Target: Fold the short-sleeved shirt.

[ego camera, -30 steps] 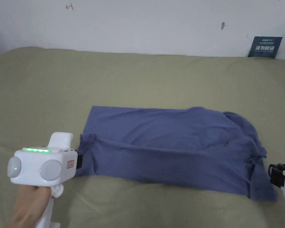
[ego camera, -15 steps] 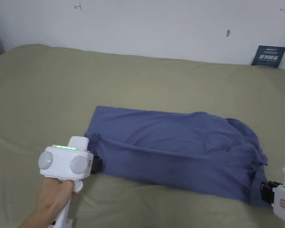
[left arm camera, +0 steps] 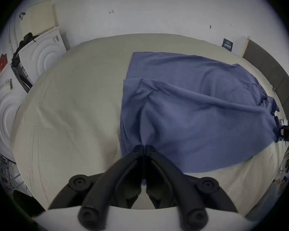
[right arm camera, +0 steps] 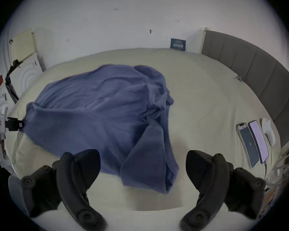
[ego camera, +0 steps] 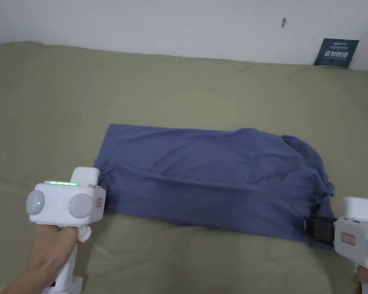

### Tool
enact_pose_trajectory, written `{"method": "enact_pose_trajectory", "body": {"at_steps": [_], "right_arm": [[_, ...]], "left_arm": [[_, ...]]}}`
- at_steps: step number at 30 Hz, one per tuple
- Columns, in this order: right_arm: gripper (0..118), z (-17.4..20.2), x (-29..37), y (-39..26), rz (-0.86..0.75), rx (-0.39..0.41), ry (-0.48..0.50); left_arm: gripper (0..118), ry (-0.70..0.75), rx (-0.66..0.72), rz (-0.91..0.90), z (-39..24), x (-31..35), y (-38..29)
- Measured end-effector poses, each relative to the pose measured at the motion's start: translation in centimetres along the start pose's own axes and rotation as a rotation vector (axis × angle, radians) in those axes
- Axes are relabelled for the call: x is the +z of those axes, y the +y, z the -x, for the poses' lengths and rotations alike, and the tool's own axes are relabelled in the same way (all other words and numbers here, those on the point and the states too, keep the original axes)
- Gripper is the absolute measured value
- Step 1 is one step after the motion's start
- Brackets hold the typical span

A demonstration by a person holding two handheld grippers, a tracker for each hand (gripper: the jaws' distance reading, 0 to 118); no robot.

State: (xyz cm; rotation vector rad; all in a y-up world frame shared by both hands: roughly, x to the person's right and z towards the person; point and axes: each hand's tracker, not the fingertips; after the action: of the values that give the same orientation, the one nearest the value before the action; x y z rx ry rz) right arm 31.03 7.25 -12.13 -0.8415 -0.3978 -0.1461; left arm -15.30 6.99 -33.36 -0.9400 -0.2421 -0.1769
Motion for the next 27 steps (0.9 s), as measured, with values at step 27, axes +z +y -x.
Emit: {"method": "enact_pose_trajectory", "body": {"at_steps": [27], "right_arm": [[3, -4.4, 6.2, -1.8, -0.054, -0.062, 0.053]], "left_arm": [[3, -0.004, -0.029, -0.049, 1.1, 6.8, -1.4]]}}
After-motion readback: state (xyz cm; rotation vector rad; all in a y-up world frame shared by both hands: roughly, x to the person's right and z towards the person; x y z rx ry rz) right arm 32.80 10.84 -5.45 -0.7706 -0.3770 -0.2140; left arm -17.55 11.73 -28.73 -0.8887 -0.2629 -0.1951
